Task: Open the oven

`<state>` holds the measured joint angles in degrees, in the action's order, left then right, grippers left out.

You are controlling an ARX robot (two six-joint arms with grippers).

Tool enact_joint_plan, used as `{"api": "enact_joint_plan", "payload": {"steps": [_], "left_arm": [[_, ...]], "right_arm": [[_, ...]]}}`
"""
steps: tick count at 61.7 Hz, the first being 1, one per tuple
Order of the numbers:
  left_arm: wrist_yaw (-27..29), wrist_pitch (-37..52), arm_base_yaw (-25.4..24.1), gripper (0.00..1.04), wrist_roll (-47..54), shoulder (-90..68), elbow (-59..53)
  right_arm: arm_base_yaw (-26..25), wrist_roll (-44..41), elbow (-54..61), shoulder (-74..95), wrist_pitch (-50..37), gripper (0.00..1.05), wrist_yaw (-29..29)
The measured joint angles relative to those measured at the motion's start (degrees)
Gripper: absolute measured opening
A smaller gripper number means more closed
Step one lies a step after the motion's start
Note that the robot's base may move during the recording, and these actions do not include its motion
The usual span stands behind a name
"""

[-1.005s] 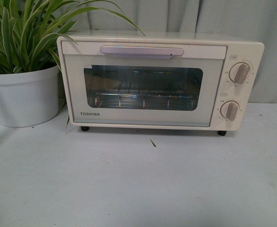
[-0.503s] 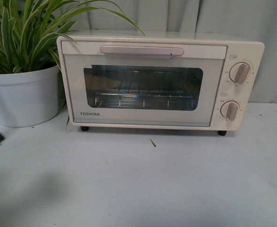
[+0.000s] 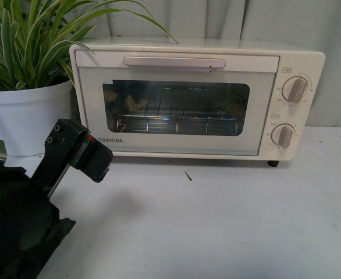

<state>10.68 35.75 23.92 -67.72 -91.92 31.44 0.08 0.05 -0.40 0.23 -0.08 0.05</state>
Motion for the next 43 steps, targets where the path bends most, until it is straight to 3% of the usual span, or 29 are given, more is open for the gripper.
{"api": "enact_joint_plan", "payload": {"steps": [21,29,37,43], "left_arm": [[1.0,-0.4,-0.4,0.98,-3.1,-2.7,2.3],[1.2,-2.0,-0.1,0.98,-3.1,-2.7,2.9],[1.2,-3.4,0.1,0.98,-3.1,-2.7,3.4],[1.3,-3.9,0.2,0.98,-3.1,-2.6,3.5]], "right_arm": [[0.0,0.0,0.0,0.0,0.0,0.95,0.0],[-2.9,2.8,-0.3,3.8,-5.2,0.95,14.6],[0.8,3.4,-3.7,15.7,-11.5,0.95,11.4],[8.5,3.3,-13.2,32.9,-16.8,0.95,4.4]]}}
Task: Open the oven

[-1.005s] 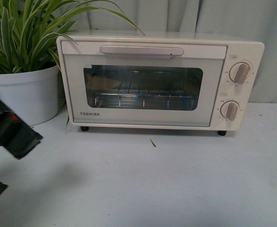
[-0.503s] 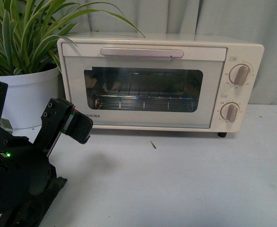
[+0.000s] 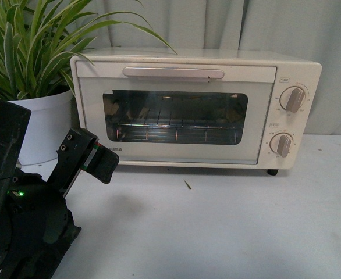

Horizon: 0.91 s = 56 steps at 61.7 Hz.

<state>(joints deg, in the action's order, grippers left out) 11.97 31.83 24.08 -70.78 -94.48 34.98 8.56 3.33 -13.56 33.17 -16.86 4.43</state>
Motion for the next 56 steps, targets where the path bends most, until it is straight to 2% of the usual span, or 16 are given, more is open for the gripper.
{"api": "enact_joint_plan", "payload": {"steps": [5,15,23,38,56], "left_arm": [[-0.2,0.0,0.0,0.98,0.0,0.0,0.0],[-0.2,0.1,0.0,0.98,0.4,0.0,0.0],[-0.2,0.3,0.0,0.98,0.5,0.0,0.0],[-0.2,0.3,0.0,0.98,0.5,0.0,0.0],[-0.2,0.3,0.0,0.98,0.5,0.1,0.0]], "right_arm": [[5.6,0.0,-8.5,11.1,0.3,0.95,-5.1],[12.4,3.4,-25.5,28.5,5.8,0.95,-11.7],[16.0,7.1,-38.8,40.6,10.5,0.95,-15.8],[18.4,9.5,-50.6,50.5,16.4,0.95,-20.0],[19.3,10.4,-56.9,56.8,18.8,0.95,-24.2]]}}
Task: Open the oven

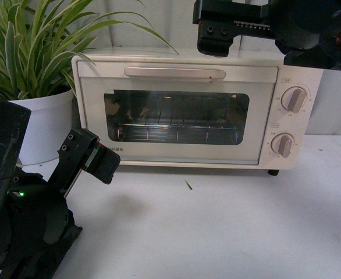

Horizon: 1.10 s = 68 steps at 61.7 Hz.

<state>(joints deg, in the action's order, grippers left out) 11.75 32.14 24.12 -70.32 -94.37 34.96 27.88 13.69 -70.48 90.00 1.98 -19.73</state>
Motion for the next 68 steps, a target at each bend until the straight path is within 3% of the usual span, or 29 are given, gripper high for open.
{"api": "enact_joint_plan", "payload": {"steps": [34,68], "left_arm": [[-1.2,0.5,-0.9,0.98,0.0,0.3,-0.7],[-1.3,0.4,-1.0,0.98,0.0,0.5,-0.7]], "right_arm": [[0.8,1.2,-7.4,7.3,2.5,0.95,-4.6],[0.3,-1.9,-7.3,7.8,4.5,0.95,-1.5]]}}
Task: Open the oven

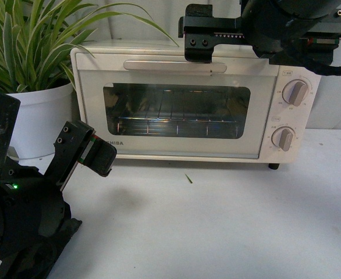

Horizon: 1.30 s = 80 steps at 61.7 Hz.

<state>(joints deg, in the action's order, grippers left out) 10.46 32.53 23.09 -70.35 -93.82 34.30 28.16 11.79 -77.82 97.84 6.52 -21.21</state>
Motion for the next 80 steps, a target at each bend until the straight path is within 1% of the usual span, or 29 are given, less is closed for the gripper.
{"api": "enact_joint_plan", "payload": {"steps": [14,35,44,59,70,80], "left_arm": [[0.0,-0.2,-0.1,0.98,0.0,0.1,-0.1],[0.1,-0.7,-0.2,0.98,0.0,0.4,-0.2],[0.3,-1.0,-0.2,0.98,0.0,0.5,-0.2],[0.2,-1.1,-0.2,0.98,1.1,0.5,-0.3],[0.1,-1.2,-0.2,0.98,2.7,0.7,-0.5],[0.2,-1.2,-0.5,0.98,2.9,1.1,-1.0]], "right_arm": [[0.0,-1.3,7.8,-4.2,-5.1,0.95,3.1],[0.7,-0.2,23.3,-10.7,-14.8,0.95,6.4],[1.1,0.3,27.3,-11.3,-17.2,0.95,8.0],[2.3,-0.7,32.3,-12.0,-18.4,0.95,11.8],[2.1,-1.6,34.0,-14.4,-18.4,0.95,11.6],[1.3,-1.4,36.9,-19.5,-16.5,0.95,11.9]]}}
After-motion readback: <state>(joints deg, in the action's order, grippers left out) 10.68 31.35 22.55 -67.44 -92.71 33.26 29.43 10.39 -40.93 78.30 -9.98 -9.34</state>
